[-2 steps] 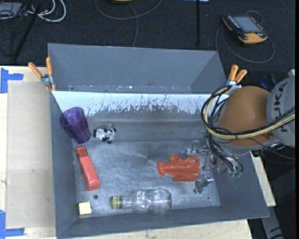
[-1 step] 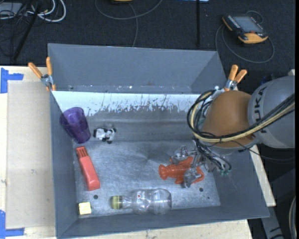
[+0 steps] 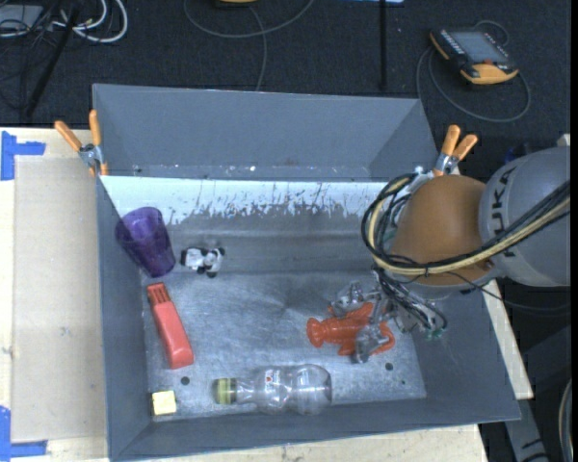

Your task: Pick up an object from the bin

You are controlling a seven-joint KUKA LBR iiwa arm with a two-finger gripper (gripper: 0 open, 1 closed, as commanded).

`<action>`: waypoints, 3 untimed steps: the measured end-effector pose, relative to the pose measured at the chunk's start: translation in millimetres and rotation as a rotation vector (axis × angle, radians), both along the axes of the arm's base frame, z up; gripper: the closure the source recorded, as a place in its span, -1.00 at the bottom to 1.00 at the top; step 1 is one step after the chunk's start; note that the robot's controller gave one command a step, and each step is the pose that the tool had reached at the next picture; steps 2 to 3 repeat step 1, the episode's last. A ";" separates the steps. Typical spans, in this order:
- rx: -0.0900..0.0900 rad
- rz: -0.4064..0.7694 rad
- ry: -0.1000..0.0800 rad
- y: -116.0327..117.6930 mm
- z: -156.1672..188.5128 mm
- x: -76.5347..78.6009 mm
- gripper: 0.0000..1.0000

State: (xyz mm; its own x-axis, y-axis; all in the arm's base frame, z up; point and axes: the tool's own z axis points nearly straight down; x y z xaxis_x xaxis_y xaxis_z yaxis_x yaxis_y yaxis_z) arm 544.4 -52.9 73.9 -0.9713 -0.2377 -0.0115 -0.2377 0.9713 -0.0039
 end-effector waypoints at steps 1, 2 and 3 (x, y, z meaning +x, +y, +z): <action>0.002 0.037 0.011 -11.1 131.5 -3.5 1.00; 0.002 0.037 0.011 -11.1 131.5 -3.5 1.00; 0.002 0.037 0.011 -11.1 131.5 -3.5 1.00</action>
Offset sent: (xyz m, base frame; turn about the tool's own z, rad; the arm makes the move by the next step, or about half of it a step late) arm 0.0000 0.0000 0.0000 0.0000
